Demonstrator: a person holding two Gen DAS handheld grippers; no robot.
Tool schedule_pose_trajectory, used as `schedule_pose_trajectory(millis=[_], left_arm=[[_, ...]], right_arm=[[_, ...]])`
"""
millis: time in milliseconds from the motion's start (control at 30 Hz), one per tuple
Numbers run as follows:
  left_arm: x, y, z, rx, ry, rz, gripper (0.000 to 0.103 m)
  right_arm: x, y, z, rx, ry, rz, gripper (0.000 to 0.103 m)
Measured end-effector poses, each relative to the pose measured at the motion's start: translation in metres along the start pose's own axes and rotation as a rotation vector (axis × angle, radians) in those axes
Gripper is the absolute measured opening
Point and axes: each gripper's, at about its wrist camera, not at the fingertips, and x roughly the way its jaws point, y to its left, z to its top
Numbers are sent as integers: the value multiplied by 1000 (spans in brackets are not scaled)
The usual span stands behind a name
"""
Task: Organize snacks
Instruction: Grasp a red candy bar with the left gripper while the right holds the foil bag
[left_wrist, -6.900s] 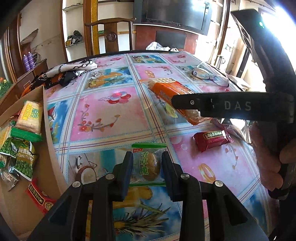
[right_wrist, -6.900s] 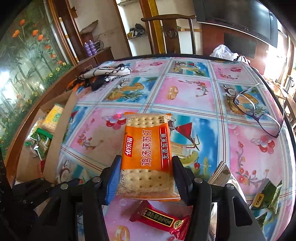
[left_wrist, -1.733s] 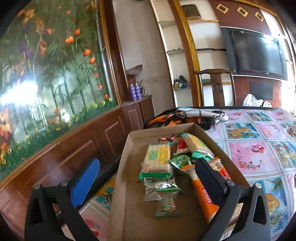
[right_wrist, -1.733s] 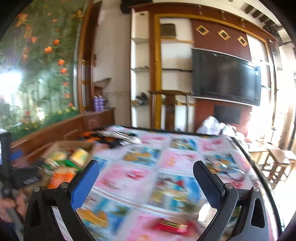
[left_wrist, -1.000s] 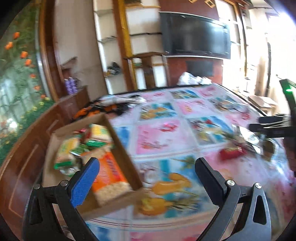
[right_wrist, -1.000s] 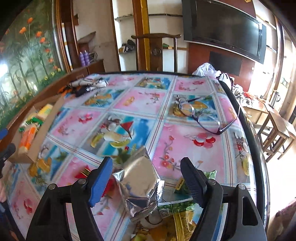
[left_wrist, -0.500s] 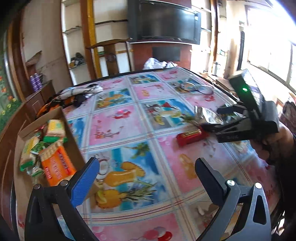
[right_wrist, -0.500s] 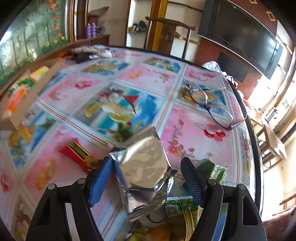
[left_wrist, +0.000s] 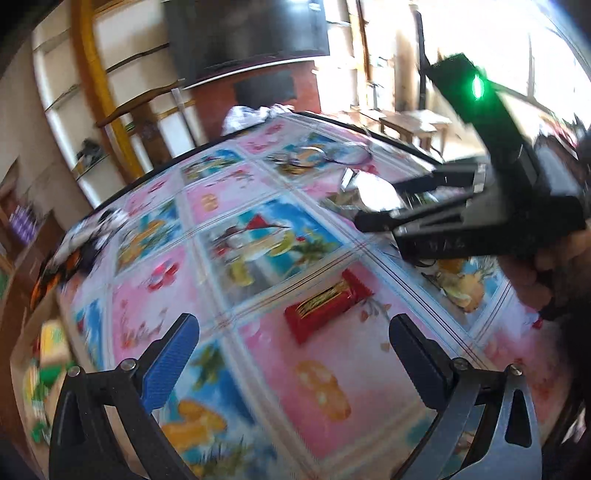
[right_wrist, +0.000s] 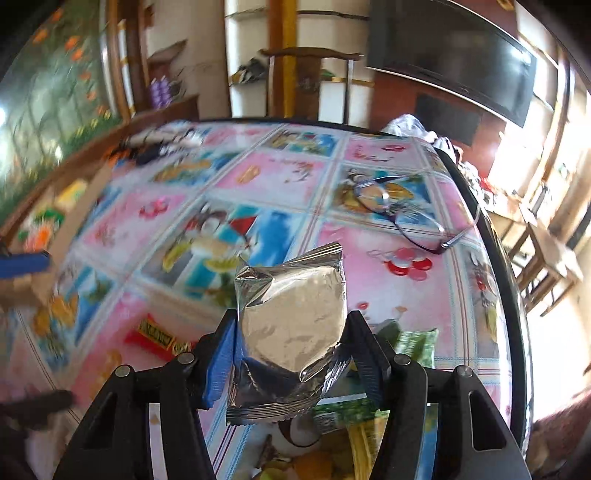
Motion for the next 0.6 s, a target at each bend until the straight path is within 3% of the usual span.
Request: schedule_pose_trajectory(millis=[267, 300, 433, 600], left_arm=[[43, -12, 15, 168, 56, -65, 99], [49, -11, 16, 176, 71, -64, 93], [65, -4, 18, 151, 118, -64, 66], [60, 9, 5, 1, 127, -99, 60]], right_arm=[[-4, -27, 6, 149, -6, 1, 62], [-5, -29, 7, 163, -7, 6, 62], [-8, -35, 8, 189, -15, 4, 62], [-8, -35, 8, 197, -19, 9, 62]])
